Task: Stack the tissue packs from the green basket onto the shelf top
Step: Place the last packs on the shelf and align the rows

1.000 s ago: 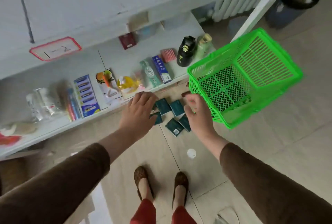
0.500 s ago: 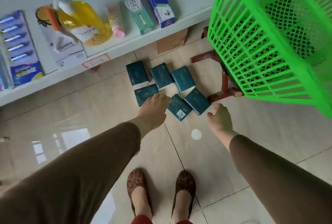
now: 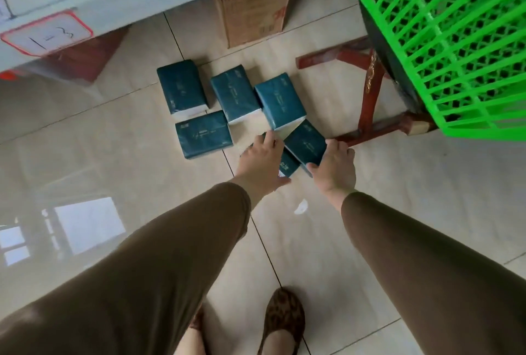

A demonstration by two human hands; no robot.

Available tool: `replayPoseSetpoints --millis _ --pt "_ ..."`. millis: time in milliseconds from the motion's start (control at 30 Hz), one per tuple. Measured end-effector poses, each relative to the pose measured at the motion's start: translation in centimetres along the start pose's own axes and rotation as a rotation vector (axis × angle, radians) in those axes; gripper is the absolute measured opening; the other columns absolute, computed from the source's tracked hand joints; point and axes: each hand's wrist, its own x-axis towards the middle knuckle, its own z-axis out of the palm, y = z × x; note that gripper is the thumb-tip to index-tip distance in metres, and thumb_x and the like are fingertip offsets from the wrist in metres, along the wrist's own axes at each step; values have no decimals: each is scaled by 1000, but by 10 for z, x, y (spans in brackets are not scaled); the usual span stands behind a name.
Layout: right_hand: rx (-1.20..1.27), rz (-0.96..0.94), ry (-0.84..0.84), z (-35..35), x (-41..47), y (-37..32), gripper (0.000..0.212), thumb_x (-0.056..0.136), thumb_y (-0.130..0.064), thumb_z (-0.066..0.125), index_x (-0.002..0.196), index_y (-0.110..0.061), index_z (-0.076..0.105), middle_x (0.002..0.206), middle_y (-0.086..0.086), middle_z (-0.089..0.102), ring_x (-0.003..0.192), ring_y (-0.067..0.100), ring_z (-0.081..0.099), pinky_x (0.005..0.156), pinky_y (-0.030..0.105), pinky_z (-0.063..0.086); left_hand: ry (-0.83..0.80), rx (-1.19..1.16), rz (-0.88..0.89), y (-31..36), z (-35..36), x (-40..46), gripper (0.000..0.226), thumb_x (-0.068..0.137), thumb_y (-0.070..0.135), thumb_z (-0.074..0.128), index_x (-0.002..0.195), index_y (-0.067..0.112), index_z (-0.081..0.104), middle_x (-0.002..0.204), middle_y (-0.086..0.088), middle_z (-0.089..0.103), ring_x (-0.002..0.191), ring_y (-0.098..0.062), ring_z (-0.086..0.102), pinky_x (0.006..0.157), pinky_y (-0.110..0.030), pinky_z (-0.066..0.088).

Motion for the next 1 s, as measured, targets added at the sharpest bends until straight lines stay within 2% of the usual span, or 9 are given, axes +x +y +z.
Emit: replayPoseSetpoints --millis 100,233,300,400,500,667,733,867,1000 --pt "-84 -15 43 11 4 2 77 76 -53 79 133 -16 44 134 8 54 121 27 48 94 36 52 -45 85 -83 11 20 3 114 65 81 65 149 16 23 138 -6 29 119 -30 35 91 -44 43" --pt "-165 -37 29 18 12 3 87 66 -60 83 130 -17 43 127 8 59 114 28 48 88 38 49 -116 266 -103 11 35 8 122 65 78 67 153 17 7 149 -8 15 129 -38 25 90 -49 40" --pt "-201 -24 13 19 16 3 86 64 -64 81 126 -16 46 123 9 60 111 28 49 86 38 47 -124 304 -84 8 38 11 111 71 69 69 151 21 9 149 -10 13 130 -41 24 87 -49 43" --pt "-150 12 -69 11 12 1 78 67 -67 77 121 -15 54 120 7 61 112 27 50 86 37 45 -94 323 -20 1 29 7 84 80 32 70 145 26 18 148 -15 17 128 -43 27 79 -46 50" --pt "50 81 -124 -13 -22 -7 68 70 -61 76 118 -17 56 117 5 59 104 23 47 78 34 44 -114 183 41 -13 -2 -27 83 78 14 69 144 30 22 146 -14 26 126 -38 35 78 -44 54" --pt "385 147 -151 -98 -126 -47 56 74 -46 79 111 -17 49 108 3 61 101 22 61 83 39 57 -5 -142 -107 -24 -113 -128 77 74 35 77 134 41 29 132 2 50 99 -22 60 68 -33 52" --pt "447 112 -144 -148 -171 -68 51 74 -45 78 105 -21 45 101 -1 63 93 19 65 76 37 58 54 -268 -174 -21 -175 -172 75 75 41 76 134 43 30 132 7 52 90 -18 64 65 -28 49" --pt "525 27 -62 -274 -240 -119 48 73 -47 79 94 -26 41 89 -8 62 80 16 63 56 24 41 172 -675 -173 -24 -320 -251 63 75 29 73 127 46 40 124 10 52 88 -14 58 60 -23 50" --pt "589 -124 83 -416 -286 -178 48 73 -46 81 96 -30 43 90 -14 63 79 7 59 56 15 37 319 -920 -43 -25 -477 -312 62 72 16 59 121 51 44 119 3 50 91 -12 55 60 -17 47"
